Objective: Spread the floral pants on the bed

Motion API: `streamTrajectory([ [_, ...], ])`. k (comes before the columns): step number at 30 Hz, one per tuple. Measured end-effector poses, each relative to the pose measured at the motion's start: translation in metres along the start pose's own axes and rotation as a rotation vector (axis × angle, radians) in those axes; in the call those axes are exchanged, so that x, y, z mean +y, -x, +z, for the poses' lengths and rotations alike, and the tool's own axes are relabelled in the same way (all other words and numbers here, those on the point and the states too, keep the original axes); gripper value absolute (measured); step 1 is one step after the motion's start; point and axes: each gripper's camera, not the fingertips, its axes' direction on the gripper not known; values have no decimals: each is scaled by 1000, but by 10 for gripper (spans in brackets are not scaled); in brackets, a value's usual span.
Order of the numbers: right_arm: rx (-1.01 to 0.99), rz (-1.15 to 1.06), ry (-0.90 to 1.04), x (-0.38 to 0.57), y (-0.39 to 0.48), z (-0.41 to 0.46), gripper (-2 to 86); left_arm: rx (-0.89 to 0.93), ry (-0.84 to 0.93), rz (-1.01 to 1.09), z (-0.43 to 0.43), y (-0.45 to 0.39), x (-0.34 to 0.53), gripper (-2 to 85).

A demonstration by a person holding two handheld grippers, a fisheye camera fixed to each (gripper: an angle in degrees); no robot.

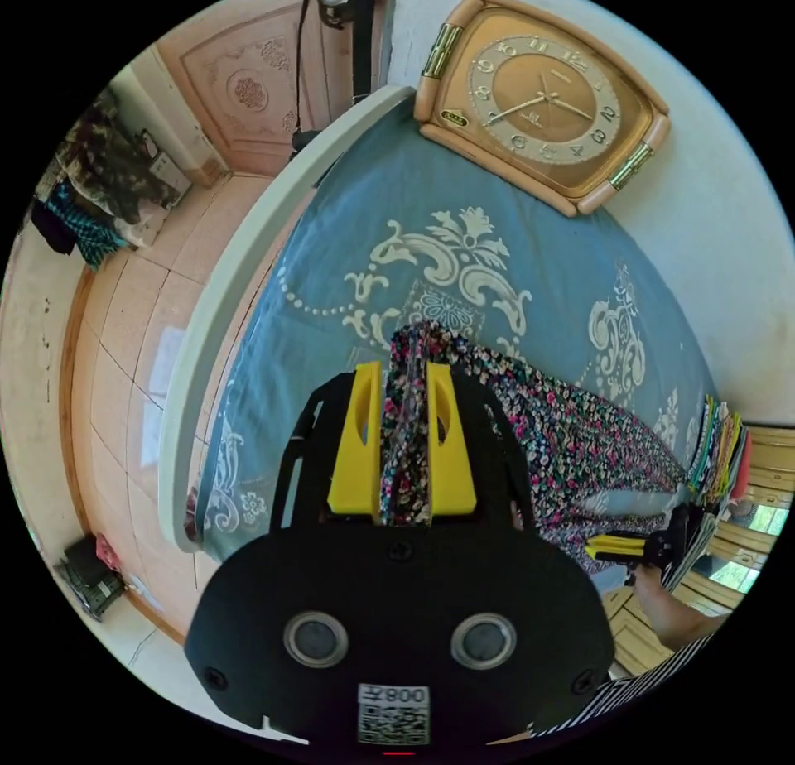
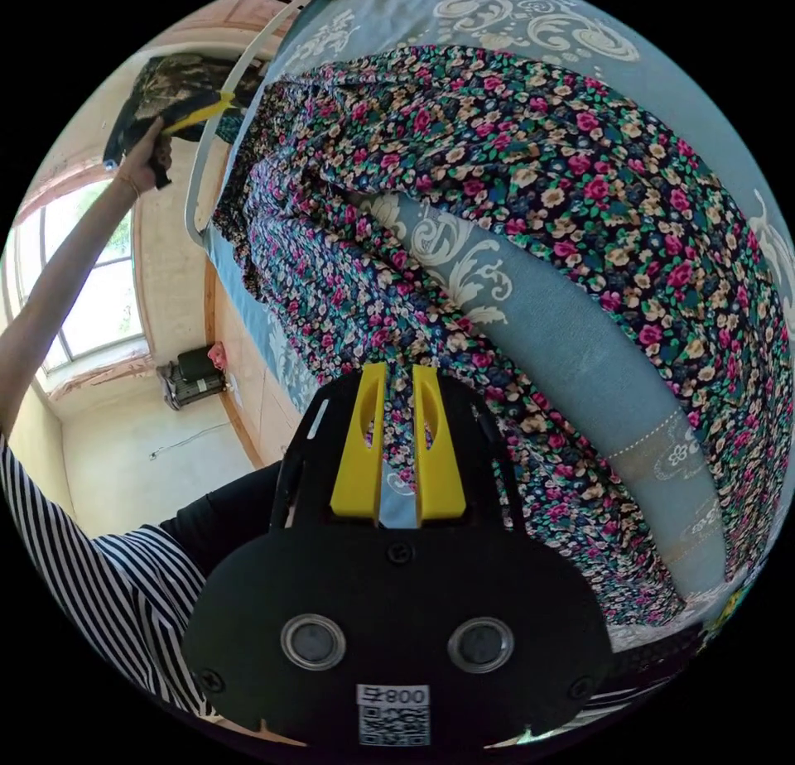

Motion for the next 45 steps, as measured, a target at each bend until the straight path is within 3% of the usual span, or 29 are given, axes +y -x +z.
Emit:
streamTrajectory([
  [6,-121,176,-146,86,-67,-37,65,112,142,-208,51,22,104,86],
  [13,-237,880,-450,290,-200,-60,70,328,276,-652,148,36,187,61],
  [17,-255,1112,-576,370,-251,-52,79,219,318,-616,172,20,179,17],
  [19,-267,1137,-584,386,-268,-44,81,79,348,-602,175,11,179,9],
  [21,-255,1145,-580,396,-282,-36,82,49,336,-595,175,3,181,7],
  [24,-304,1145,-604,405,-304,-21,76,51,331,-456,184,-36,171,6],
  [27,-208,1121,-571,417,-312,-21,39,150,346,-241,209,-110,149,9],
  [29,-219,945,-668,419,-303,-35,22,269,364,-76,230,-169,135,14],
  [34,-109,685,-580,408,-292,-31,22,515,482,519,305,-387,122,35],
  [39,-281,783,-648,464,-324,5,46,596,548,992,368,-573,152,65],
  [45,-396,909,-844,541,-360,26,60,451,531,1474,449,-750,212,78],
])
